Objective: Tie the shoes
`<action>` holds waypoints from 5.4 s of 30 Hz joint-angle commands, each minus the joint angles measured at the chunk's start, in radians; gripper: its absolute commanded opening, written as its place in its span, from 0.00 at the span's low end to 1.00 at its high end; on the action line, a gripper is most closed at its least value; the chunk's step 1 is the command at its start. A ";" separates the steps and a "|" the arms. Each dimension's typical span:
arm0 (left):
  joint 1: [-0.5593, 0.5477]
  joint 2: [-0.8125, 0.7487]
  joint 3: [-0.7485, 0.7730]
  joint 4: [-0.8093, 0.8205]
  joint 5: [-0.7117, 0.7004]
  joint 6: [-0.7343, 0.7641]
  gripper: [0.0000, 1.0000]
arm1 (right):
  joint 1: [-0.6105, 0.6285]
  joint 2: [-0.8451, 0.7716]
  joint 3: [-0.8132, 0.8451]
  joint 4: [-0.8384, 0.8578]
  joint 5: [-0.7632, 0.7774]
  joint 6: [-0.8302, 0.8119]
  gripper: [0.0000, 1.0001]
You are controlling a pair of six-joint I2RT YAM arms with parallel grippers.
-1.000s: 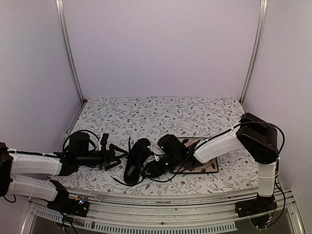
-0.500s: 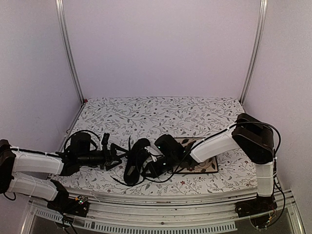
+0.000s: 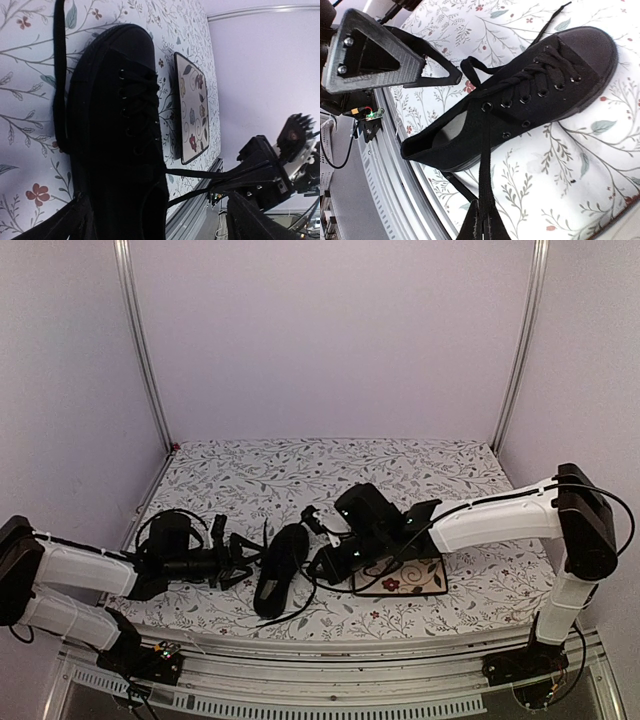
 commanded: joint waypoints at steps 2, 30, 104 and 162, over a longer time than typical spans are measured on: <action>-0.014 0.063 0.008 0.058 0.018 -0.029 0.92 | -0.004 -0.053 0.043 -0.249 0.159 -0.059 0.02; 0.010 0.536 0.693 -0.670 -0.584 0.533 0.48 | -0.010 -0.171 -0.121 0.046 0.141 0.112 0.51; -0.139 -0.034 0.292 -0.017 -0.092 0.677 0.25 | -0.114 0.009 0.192 0.390 -0.113 0.297 0.02; 0.046 0.245 0.286 -0.124 -0.104 0.512 0.00 | -0.132 -0.007 0.064 0.015 0.127 0.038 0.63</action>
